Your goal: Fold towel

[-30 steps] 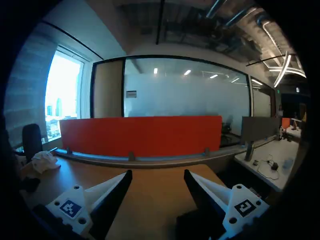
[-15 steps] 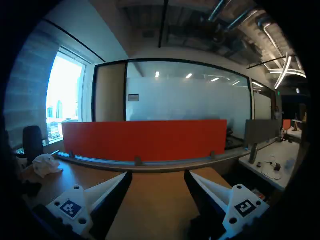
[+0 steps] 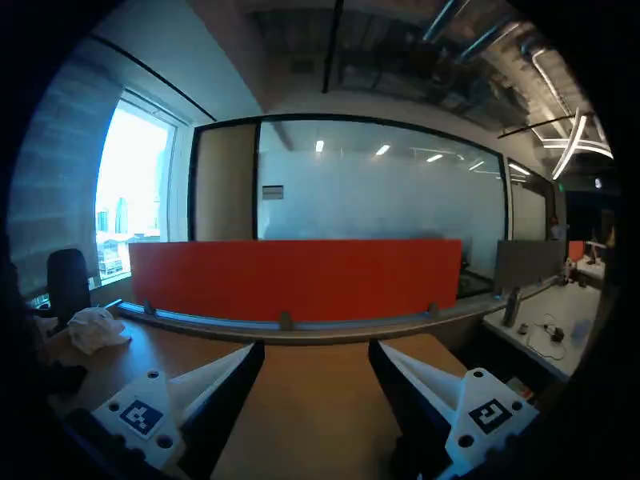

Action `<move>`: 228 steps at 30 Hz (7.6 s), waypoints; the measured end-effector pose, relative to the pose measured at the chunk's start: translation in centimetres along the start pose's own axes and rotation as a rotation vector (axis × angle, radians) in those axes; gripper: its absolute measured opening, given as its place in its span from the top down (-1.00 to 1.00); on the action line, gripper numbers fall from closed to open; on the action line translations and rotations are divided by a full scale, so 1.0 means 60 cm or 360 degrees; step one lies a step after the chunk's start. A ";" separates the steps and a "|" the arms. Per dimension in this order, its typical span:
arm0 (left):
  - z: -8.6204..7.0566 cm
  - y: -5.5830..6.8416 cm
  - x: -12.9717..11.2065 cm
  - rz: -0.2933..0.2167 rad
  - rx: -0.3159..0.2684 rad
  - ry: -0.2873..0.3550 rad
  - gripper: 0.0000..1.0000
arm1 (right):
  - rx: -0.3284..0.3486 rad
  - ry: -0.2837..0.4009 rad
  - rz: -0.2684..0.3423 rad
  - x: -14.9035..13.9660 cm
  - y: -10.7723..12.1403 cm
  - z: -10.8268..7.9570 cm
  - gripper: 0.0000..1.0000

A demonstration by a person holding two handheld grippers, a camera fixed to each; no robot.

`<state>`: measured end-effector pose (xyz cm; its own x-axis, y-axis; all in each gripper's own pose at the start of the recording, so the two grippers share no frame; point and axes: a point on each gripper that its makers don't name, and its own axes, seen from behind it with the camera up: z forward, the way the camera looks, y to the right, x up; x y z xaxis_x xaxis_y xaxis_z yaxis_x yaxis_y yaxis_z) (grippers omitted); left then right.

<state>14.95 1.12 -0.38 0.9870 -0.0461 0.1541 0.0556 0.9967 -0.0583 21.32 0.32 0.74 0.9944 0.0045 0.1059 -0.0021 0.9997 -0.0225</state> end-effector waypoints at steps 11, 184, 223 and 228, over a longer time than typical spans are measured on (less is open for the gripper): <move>0.006 0.004 -0.002 0.0062 -0.0012 0.0042 -0.92 | 0.0046 -0.0027 -0.0042 0.012 -0.038 -0.002 -1.00; 0.039 -0.038 -0.242 0.0081 0.0132 0.0247 -0.93 | 0.0046 0.0191 0.0205 -0.306 0.026 0.028 -0.98; 0.039 -0.038 -0.243 0.0081 0.0132 0.0247 -0.93 | 0.0041 0.0172 0.0102 -0.354 0.018 0.025 -0.99; 0.039 -0.038 -0.243 0.0081 0.0132 0.0247 -0.93 | 0.0041 0.0172 0.0096 -0.354 0.016 0.026 -0.99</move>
<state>0.07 -0.35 -0.16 1.0000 0.0012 -0.0012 -0.0012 0.9998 0.0203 0.01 1.23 0.01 0.9980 0.0637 -0.0024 -0.0637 0.9980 0.0002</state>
